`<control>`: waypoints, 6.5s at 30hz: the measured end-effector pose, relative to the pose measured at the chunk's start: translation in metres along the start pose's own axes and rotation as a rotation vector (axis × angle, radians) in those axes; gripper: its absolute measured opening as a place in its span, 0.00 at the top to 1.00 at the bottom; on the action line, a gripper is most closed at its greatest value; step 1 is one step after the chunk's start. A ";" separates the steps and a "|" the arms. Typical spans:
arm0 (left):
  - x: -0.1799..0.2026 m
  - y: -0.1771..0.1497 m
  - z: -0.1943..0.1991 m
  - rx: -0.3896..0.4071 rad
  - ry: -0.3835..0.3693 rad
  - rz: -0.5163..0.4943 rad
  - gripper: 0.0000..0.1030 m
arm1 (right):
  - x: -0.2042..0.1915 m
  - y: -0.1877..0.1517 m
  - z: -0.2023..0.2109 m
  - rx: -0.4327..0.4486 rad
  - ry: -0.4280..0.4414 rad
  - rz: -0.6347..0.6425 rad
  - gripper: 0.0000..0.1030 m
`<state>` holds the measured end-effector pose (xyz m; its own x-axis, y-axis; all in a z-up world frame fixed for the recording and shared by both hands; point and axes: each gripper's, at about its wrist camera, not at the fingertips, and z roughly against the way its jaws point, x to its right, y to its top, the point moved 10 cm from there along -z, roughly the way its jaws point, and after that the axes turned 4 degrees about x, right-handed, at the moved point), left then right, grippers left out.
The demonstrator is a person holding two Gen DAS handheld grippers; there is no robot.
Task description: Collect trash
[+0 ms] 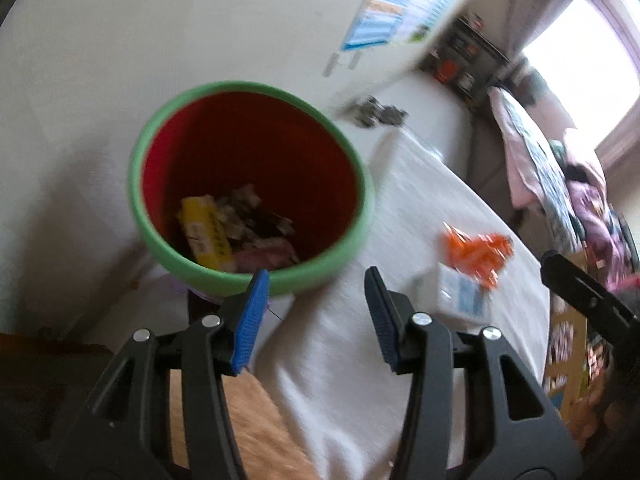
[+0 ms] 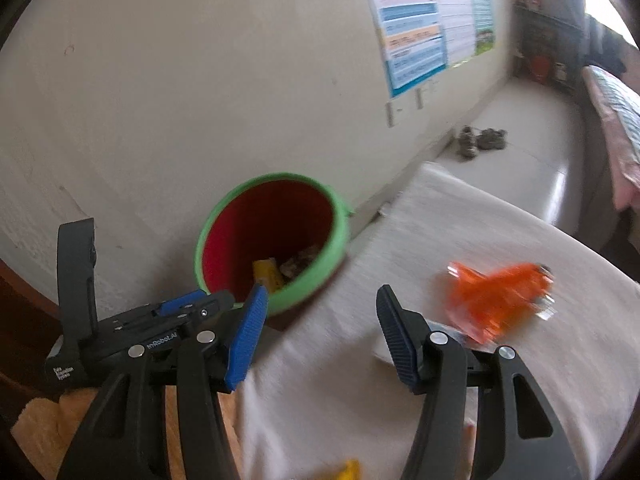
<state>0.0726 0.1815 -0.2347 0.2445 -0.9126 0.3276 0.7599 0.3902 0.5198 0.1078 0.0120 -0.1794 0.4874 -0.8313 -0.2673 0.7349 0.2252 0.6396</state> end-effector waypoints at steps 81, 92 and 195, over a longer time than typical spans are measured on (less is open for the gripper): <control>0.098 -0.178 -0.033 -0.457 -0.126 -0.327 0.70 | 0.130 -0.154 0.016 -0.261 -0.134 -0.229 0.57; 0.113 -0.171 -0.041 -0.458 -0.164 -0.311 0.72 | 0.130 -0.160 0.011 -0.272 -0.126 -0.227 0.57; -0.004 -0.023 0.010 0.011 0.062 -0.134 0.84 | 0.005 -0.052 -0.011 -0.096 -0.086 0.168 0.57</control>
<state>0.0483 0.1776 -0.2402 0.1783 -0.9622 0.2059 0.7815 0.2657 0.5645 0.0778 0.0016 -0.2219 0.5679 -0.8173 -0.0981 0.6904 0.4080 0.5973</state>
